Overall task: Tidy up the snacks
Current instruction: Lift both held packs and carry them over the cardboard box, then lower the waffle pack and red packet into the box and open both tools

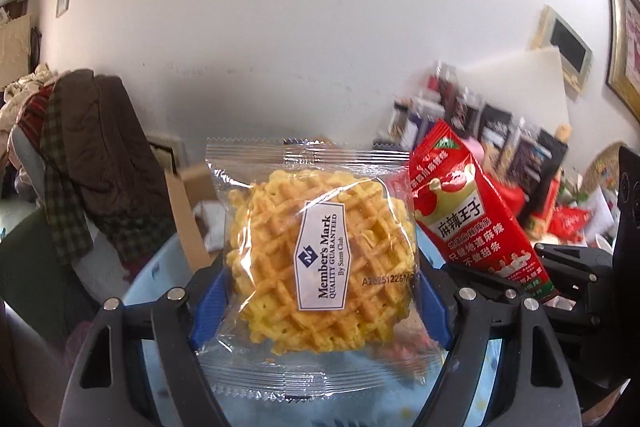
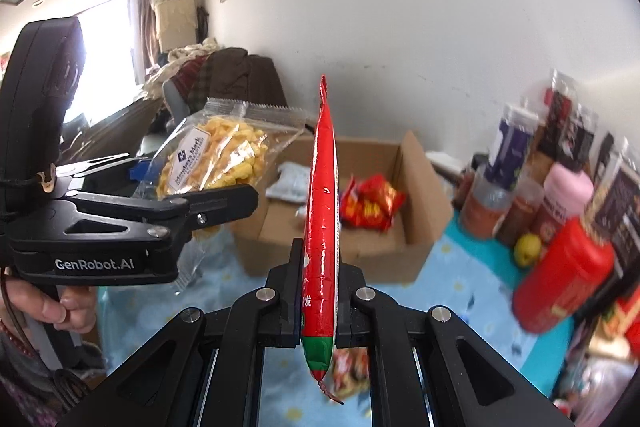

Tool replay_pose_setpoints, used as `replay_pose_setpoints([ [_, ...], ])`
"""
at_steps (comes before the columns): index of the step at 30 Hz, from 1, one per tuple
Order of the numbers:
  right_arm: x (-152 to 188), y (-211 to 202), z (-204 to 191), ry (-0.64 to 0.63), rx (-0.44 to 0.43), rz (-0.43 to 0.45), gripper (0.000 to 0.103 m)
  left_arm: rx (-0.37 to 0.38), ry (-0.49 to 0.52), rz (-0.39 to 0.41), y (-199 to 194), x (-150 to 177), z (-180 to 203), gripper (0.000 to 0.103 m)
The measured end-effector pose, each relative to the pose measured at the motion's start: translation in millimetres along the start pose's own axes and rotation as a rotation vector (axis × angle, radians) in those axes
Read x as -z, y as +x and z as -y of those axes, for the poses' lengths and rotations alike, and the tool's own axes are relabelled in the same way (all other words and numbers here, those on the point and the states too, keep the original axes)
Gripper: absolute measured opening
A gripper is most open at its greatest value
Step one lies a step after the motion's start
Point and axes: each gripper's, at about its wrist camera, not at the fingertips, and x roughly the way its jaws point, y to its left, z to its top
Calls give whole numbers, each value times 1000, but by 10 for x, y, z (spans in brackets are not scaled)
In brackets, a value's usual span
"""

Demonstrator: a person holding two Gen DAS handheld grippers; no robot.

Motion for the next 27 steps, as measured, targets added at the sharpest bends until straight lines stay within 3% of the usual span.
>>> replay_pose_setpoints([
  [6, -352, 270, 181, -9, 7, 36, 9, -31, 22, 48, 268, -387, -112, 80],
  [15, -748, 871, 456, -13, -6, 19, 9, -96, 32, 41, 778, -767, -351, 80],
  [27, -864, 1588, 658, 14, -34, -130, 9, -177, -7, -138, 1609, -837, -678, 80],
])
